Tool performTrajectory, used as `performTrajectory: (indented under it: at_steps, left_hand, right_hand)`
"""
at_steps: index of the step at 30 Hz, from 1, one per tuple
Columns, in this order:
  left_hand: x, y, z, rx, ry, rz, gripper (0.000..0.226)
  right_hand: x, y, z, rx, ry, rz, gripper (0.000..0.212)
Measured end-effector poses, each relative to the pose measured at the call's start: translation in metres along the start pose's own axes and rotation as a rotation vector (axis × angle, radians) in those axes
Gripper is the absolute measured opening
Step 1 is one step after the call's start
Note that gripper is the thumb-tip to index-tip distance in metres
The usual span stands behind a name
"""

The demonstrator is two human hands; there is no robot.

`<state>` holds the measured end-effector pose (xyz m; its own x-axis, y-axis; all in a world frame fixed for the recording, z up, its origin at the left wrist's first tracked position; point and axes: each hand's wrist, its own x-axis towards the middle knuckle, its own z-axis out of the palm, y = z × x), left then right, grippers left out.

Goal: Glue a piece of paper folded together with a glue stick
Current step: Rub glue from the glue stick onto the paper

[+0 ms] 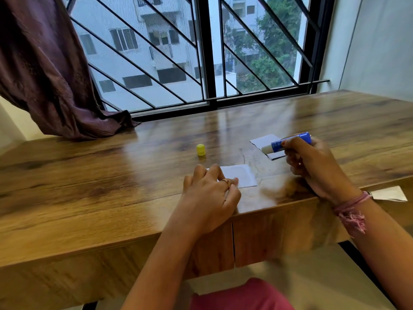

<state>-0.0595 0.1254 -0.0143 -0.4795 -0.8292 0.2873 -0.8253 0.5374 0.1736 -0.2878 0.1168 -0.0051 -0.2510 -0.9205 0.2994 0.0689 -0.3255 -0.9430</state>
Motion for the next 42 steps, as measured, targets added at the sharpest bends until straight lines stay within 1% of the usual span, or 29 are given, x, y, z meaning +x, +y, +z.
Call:
performTrajectory:
  at_steps: [1, 6, 8, 10, 12, 14, 15, 17, 19, 23, 26, 29, 30, 33, 35, 37, 38, 41, 42]
  left_hand:
    - [0.003, 0.002, -0.001, 0.018, -0.007, -0.003, 0.057]
    - [0.023, -0.016, -0.018, 0.013, -0.008, -0.008, 0.056]
    - [0.027, -0.030, -0.029, -0.049, -0.037, 0.043, 0.052]
    - [0.028, -0.042, -0.036, -0.143, -0.110, 0.134, 0.046]
    - [0.027, -0.050, -0.038, -0.226, -0.178, 0.209, 0.041]
    - [0.027, -0.054, -0.036, -0.283, -0.214, 0.242, 0.043]
    - [0.028, -0.054, -0.035, -0.305, -0.222, 0.249, 0.044]
    - [0.030, -0.052, -0.031, -0.338, -0.225, 0.261, 0.045]
    - [0.032, -0.052, -0.029, -0.347, -0.229, 0.274, 0.044]
    - [0.035, -0.052, -0.028, -0.275, -0.269, 0.278, 0.042]
    - [0.036, -0.043, -0.030, -0.215, -0.307, 0.249, 0.049]
    - [0.037, -0.031, -0.028, -0.180, -0.338, 0.189, 0.075]
    - [0.038, -0.027, -0.026, -0.151, -0.340, 0.174, 0.078]
    - [0.040, -0.020, -0.021, -0.109, -0.325, 0.165, 0.068]
    - [0.040, -0.020, -0.019, -0.144, -0.297, 0.179, 0.070]
    - [0.040, -0.026, -0.018, -0.207, -0.227, 0.186, 0.072]
    - [0.040, -0.031, -0.018, -0.233, -0.186, 0.182, 0.067]
    - [0.039, -0.046, -0.014, -0.253, -0.084, 0.159, 0.038]
    - [0.039, -0.049, -0.012, -0.263, -0.059, 0.156, 0.032]
  right_hand:
    - [0.000, 0.000, 0.000, -0.004, -0.001, 0.003, 0.005]
    - [0.002, 0.003, -0.004, 0.002, -0.024, -0.005, 0.004]
    - [0.002, 0.004, -0.005, 0.005, -0.028, -0.002, 0.004]
    - [0.002, 0.004, -0.004, 0.004, -0.023, 0.002, 0.005]
    - [0.003, 0.004, -0.003, 0.002, -0.016, 0.011, 0.015]
    - [0.004, 0.005, -0.003, -0.003, -0.007, 0.019, 0.022]
    - [0.004, 0.005, -0.004, -0.005, -0.007, 0.020, 0.020]
    - [0.004, 0.006, -0.004, -0.002, -0.013, 0.021, 0.009]
    - [0.004, 0.007, -0.004, -0.001, -0.015, 0.025, 0.004]
    - [0.003, 0.005, -0.004, -0.032, -0.025, 0.026, 0.011]
    - [0.003, 0.003, -0.004, -0.044, -0.026, 0.028, 0.006]
    - [0.002, 0.003, -0.003, -0.047, -0.030, 0.023, 0.006]
    - [0.002, 0.004, -0.003, -0.049, -0.030, 0.021, 0.008]
    - [0.001, 0.004, -0.002, -0.062, -0.018, 0.013, 0.011]
    - [0.000, 0.005, 0.000, -0.083, -0.012, 0.002, 0.008]
    - [-0.001, 0.004, 0.002, -0.124, -0.014, -0.008, 0.002]
    - [-0.002, 0.004, 0.002, -0.154, -0.021, -0.009, 0.003]
    - [-0.002, 0.002, 0.004, -0.255, -0.083, -0.001, 0.008]
    - [-0.001, 0.001, 0.005, -0.281, -0.110, 0.010, 0.009]
